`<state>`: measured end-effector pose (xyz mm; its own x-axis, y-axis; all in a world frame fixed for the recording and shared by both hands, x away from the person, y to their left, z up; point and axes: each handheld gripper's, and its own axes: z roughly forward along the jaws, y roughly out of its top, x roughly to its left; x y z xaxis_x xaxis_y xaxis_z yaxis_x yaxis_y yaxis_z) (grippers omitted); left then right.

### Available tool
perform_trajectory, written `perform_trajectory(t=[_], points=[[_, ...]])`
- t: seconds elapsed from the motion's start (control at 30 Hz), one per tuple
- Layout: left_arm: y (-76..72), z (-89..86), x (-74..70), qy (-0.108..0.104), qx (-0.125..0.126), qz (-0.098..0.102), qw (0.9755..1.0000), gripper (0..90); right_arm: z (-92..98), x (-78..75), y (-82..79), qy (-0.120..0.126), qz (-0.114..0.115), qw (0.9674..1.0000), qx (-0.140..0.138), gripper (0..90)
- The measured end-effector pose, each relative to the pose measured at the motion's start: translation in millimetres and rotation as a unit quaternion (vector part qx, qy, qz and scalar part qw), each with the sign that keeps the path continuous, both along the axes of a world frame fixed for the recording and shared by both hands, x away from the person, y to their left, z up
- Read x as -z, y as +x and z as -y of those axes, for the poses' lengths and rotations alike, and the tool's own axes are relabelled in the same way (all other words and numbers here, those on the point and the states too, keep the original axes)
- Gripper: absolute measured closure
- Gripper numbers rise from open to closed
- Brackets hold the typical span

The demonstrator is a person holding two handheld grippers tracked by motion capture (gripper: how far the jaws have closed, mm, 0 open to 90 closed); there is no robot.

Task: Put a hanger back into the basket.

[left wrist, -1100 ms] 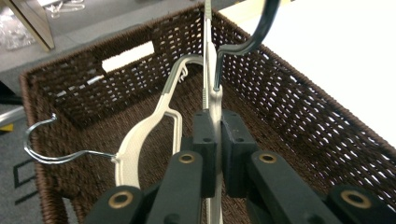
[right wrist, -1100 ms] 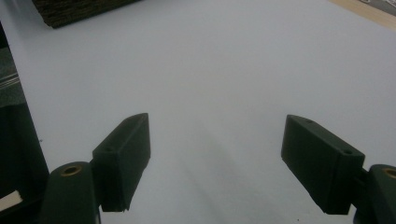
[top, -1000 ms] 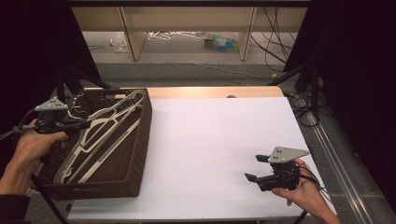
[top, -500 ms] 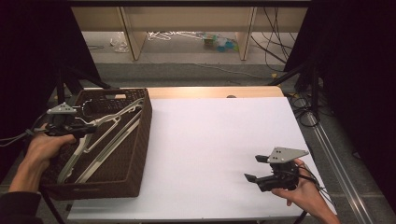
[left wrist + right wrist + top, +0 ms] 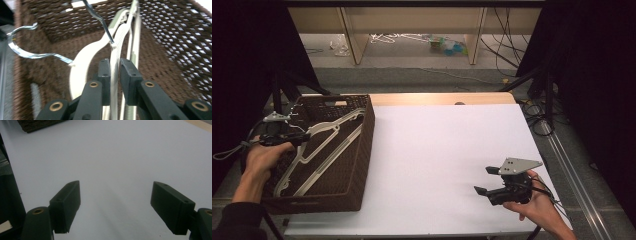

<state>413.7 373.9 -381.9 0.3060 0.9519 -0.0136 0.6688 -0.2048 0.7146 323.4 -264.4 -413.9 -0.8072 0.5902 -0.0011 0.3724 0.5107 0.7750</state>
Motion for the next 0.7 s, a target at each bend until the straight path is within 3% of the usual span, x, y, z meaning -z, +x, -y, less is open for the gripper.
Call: perform_trajectory(t=[0.1, 0.27, 0.4, 0.5, 0.7], points=[[-1.4, -6.1, 5.6, 0.007, -0.014, -0.008, 0.9998, 75.4, -0.7, -0.1, 0.0, -0.001, 0.001, 1.0000, -0.003, 25.0], [-1.3, -10.2, 12.4, 0.000, -0.027, -0.006, 0.9996, 73.2, -0.9, 0.4, -0.2, -0.001, 0.000, 1.0000, -0.005, 25.1], [-2.1, -11.7, 13.3, 0.008, -0.028, -0.014, 0.9995, 70.5, -0.6, 0.3, -0.1, -0.001, 0.000, 1.0000, -0.005, 25.1], [-3.2, -9.5, 13.4, 0.025, -0.040, -0.008, 0.9988, 62.5, -0.7, 0.7, 0.0, 0.000, 0.000, 1.0000, -0.001, 25.1], [-8.4, -3.3, 7.3, 0.026, -0.038, 0.008, 0.9989, 51.8, -0.9, 0.9, 0.2, 0.000, 0.000, 1.0000, -0.003, 25.0]])
